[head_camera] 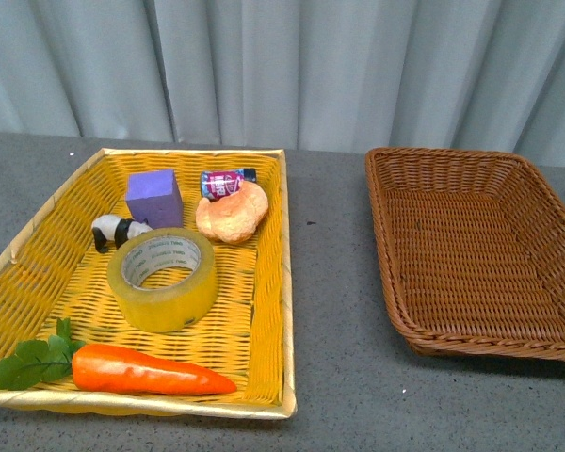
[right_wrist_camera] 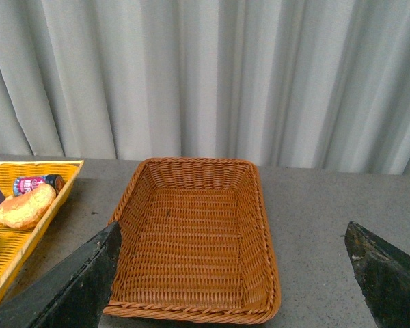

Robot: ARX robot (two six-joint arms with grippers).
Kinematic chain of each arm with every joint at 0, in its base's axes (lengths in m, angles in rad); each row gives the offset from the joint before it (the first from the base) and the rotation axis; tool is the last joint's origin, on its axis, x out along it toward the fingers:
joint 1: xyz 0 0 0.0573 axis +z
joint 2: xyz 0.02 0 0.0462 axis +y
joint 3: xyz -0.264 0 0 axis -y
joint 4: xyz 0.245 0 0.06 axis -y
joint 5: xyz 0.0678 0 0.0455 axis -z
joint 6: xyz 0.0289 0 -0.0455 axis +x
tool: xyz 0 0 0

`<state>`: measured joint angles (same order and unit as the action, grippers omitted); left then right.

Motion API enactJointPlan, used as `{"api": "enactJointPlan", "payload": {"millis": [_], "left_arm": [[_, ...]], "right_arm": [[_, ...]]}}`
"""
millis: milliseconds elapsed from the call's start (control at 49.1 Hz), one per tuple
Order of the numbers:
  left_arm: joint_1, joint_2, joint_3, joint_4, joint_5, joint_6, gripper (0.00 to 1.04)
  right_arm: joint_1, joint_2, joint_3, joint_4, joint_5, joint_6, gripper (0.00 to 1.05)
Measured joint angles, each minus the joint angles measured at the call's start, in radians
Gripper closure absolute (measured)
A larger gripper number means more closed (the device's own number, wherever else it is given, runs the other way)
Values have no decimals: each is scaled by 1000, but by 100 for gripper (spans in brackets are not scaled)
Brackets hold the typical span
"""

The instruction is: Move tape to another basket

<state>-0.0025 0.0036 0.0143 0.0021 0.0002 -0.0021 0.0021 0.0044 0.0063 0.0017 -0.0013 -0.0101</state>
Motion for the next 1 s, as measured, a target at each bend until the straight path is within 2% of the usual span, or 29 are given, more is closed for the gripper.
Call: {"api": "enactJointPlan", "payload": {"millis": [997], "left_arm": [[0, 0, 0, 0, 0, 0, 7]], "right_arm": [[0, 0, 0, 0, 0, 0, 9]]}}
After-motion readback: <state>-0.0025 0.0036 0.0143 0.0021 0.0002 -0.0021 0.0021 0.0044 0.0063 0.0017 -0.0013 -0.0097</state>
